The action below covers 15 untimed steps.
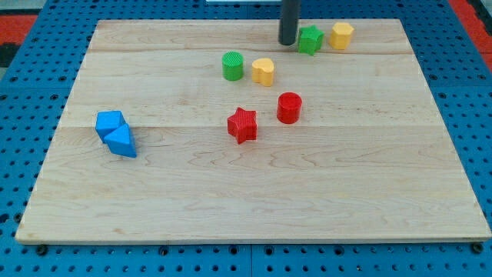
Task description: Move red circle towards group of blocks
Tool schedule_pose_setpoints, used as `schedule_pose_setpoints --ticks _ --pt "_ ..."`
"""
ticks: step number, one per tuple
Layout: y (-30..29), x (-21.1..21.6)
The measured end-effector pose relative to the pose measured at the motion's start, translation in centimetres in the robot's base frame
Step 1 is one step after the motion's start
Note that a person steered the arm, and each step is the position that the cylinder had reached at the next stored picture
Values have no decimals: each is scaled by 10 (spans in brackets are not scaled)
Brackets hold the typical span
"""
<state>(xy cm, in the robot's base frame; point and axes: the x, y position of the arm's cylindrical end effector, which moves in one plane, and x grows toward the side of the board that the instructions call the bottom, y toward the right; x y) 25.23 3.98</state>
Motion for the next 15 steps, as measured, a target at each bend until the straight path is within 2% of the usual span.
schedule_pose_setpoints --ticks 1,2,3,4,7,8,9,11,12,13,14,15 --pt "-102 19" --pt "-123 66" --pt "-82 79" --pt "-31 50" --pt "8 12" --pt "-47 46" --pt "-47 99" --pt "51 50" --pt "53 76" --pt "124 118" --pt "104 172" --pt "35 187"
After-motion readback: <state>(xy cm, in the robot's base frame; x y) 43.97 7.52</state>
